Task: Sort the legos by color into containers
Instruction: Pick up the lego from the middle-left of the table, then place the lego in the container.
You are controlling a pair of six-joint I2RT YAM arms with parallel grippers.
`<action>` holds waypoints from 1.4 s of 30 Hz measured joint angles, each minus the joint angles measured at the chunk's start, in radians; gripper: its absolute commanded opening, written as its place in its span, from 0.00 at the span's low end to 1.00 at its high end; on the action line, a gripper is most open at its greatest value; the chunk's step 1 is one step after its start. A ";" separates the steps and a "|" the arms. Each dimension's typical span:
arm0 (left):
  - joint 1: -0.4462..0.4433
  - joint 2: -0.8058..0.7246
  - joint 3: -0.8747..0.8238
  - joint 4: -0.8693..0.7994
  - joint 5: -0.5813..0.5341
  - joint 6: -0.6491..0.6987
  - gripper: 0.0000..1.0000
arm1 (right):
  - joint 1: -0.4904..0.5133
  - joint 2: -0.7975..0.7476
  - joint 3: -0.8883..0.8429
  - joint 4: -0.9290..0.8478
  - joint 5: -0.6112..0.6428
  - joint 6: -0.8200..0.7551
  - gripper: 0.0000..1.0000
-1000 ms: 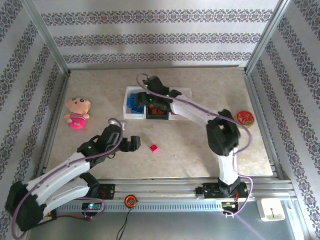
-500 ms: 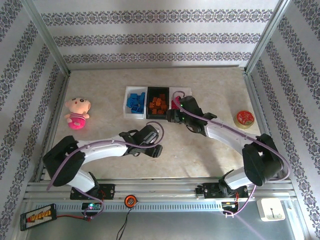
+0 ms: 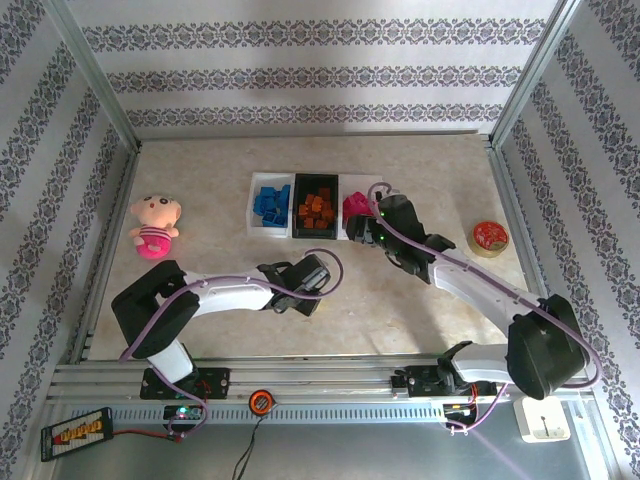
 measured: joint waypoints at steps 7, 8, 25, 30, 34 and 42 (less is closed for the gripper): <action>0.013 0.025 0.200 -0.014 0.061 0.015 0.30 | -0.026 -0.105 -0.090 -0.002 0.045 0.024 0.72; 0.024 0.045 0.263 -0.007 0.080 0.018 0.30 | -0.030 -0.122 -0.106 -0.003 0.048 0.028 0.73; 0.255 0.595 1.050 -0.050 0.205 0.027 0.49 | -0.055 -0.342 -0.249 -0.047 0.090 0.055 0.74; 0.256 0.636 1.104 -0.084 0.219 0.002 0.78 | -0.055 -0.352 -0.255 -0.051 0.089 0.054 0.77; 0.256 0.603 1.086 -0.084 0.225 -0.001 1.00 | -0.055 -0.354 -0.255 -0.050 0.087 0.039 0.98; 0.266 0.132 0.630 0.065 0.206 -0.001 1.00 | -0.055 -0.355 -0.253 -0.037 0.090 0.013 0.98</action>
